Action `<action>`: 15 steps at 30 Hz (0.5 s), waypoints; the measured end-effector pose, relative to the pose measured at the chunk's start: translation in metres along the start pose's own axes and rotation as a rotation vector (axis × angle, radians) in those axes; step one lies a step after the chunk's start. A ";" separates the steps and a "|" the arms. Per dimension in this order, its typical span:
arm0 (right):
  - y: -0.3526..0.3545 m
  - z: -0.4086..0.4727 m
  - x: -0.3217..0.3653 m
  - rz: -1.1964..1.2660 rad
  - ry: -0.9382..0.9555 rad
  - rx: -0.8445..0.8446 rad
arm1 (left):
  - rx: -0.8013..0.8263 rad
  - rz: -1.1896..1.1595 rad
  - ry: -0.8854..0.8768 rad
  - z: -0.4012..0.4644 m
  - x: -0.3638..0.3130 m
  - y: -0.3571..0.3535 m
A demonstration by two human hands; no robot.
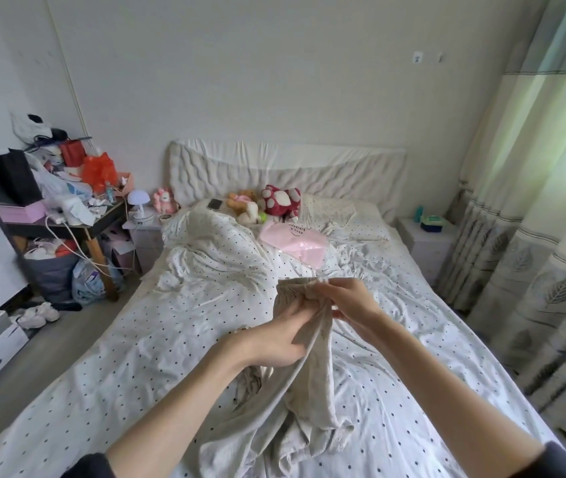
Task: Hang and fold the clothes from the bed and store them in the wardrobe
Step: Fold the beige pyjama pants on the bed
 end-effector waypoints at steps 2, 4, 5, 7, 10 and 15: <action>0.007 -0.001 0.007 0.004 0.007 0.018 | -0.114 -0.148 -0.046 -0.005 -0.002 0.015; 0.011 -0.006 0.018 0.071 0.015 0.142 | -0.444 -0.295 0.010 -0.016 0.014 0.056; 0.012 -0.011 0.027 0.125 0.019 0.215 | -0.583 -0.358 0.059 -0.024 0.027 0.076; 0.015 -0.020 0.045 0.254 0.024 0.319 | -0.576 -0.464 0.106 -0.027 0.044 0.097; 0.021 -0.033 0.070 0.351 0.046 0.391 | -0.245 -0.565 0.059 -0.012 0.032 0.088; 0.044 -0.050 0.090 0.187 0.098 0.372 | -0.272 -0.500 -0.057 0.007 -0.003 0.099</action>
Point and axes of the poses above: each hand's wrist, its own z-axis towards the middle knuckle, its own y-axis out of the back of the hand, x = y × z, the point moved 8 cm from there along z, towards the middle knuckle, and after that the axes turned 8 degrees about z, right-handed, at the moved point
